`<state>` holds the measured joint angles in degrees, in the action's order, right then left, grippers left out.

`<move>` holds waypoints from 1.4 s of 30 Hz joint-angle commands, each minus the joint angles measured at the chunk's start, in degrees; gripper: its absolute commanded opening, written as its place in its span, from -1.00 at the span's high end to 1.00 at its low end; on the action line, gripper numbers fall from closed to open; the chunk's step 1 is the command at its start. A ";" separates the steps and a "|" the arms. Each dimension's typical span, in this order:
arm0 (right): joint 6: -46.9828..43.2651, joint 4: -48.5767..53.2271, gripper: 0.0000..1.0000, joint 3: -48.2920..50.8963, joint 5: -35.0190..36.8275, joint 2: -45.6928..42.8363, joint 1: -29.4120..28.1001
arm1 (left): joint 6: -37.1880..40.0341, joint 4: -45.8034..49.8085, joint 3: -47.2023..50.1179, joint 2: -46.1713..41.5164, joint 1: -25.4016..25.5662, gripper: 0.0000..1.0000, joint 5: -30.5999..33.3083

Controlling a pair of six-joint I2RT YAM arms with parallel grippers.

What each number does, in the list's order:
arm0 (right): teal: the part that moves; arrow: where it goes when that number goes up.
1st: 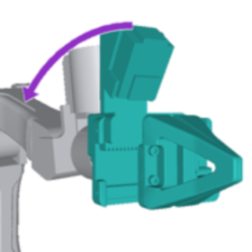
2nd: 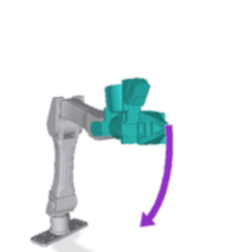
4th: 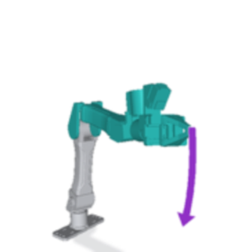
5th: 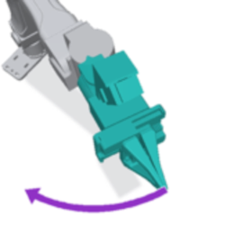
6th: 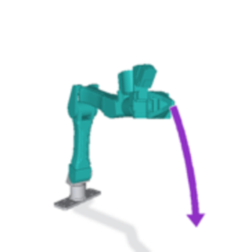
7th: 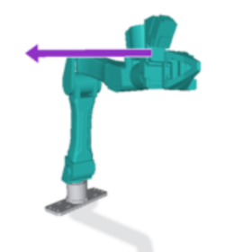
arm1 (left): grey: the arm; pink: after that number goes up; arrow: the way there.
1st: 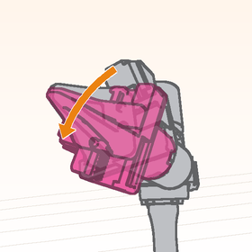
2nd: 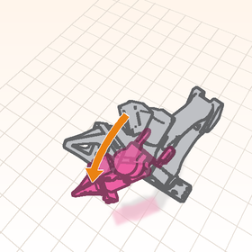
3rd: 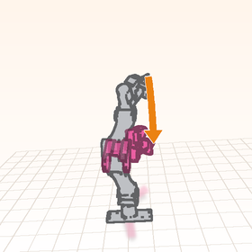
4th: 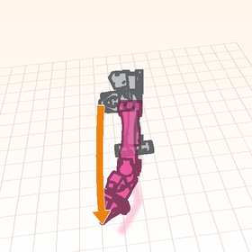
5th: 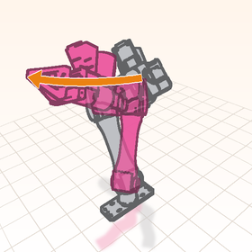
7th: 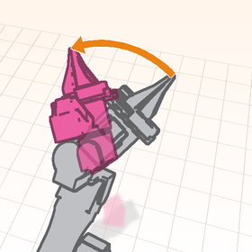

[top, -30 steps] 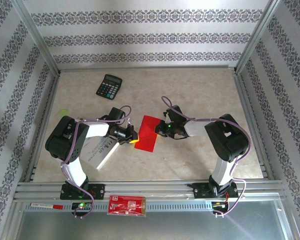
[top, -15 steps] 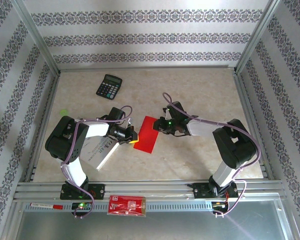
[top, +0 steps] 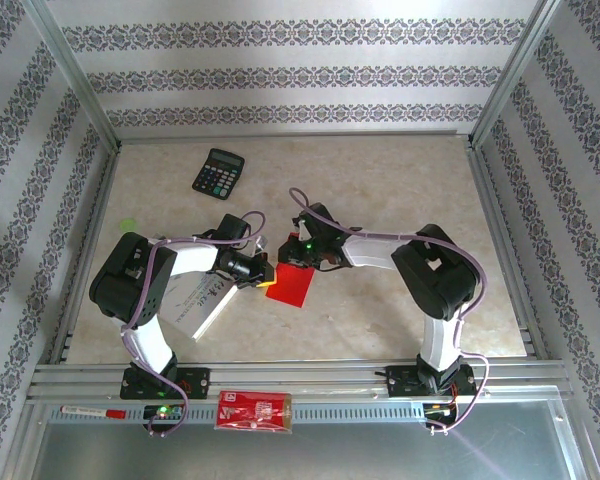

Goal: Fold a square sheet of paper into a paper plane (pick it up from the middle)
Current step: First fold in half a square sheet of paper at the center of the table.

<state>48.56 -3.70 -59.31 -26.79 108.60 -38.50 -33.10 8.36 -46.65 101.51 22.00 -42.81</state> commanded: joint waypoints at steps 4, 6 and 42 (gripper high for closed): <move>1.49 -0.47 0.77 -2.20 1.00 2.75 -1.65 | 2.27 11.22 2.77 3.25 -0.29 1.00 11.31; 1.29 -0.34 0.77 -2.48 1.28 3.35 -1.82 | 2.42 11.31 2.69 3.48 -0.21 1.00 11.26; -2.57 2.00 0.85 -7.44 3.33 9.35 4.90 | 5.33 13.43 3.52 5.52 0.24 1.00 13.52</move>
<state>47.62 -2.33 -65.32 -27.40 116.11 -35.24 -29.76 9.89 -47.24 101.91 22.06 -42.41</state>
